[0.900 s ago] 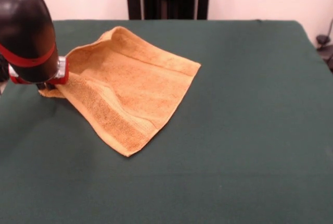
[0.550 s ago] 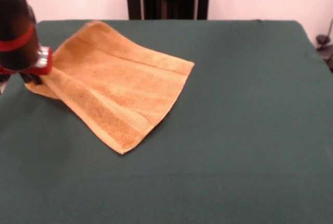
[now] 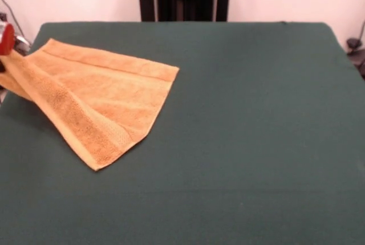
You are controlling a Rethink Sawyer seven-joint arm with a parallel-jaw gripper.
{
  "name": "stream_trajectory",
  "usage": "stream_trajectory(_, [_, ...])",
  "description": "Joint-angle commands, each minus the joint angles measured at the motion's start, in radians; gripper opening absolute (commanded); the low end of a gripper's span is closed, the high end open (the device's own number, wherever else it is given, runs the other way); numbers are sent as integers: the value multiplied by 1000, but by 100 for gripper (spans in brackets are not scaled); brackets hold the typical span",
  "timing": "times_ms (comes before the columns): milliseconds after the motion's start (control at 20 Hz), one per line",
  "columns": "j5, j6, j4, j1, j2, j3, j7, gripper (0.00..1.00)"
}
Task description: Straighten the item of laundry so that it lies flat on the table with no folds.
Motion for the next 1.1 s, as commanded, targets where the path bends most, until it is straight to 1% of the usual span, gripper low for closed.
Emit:
stream_trajectory(50, [34, -81, 118, 47, -45, 107, -63, 0])
stream_trajectory(200, [30, -106, 131, 46, -42, 106, -57, 0])
stream_trajectory(450, [22, -133, 131, 39, -26, 120, -85, 0])
stream_trajectory(700, [12, -157, 143, 21, -18, 149, -163, 0])
stream_trajectory(850, [20, -154, 139, 20, -12, 148, -141, 0])
stream_trajectory(1100, [20, -197, 147, 18, 0, 138, -97, 0])
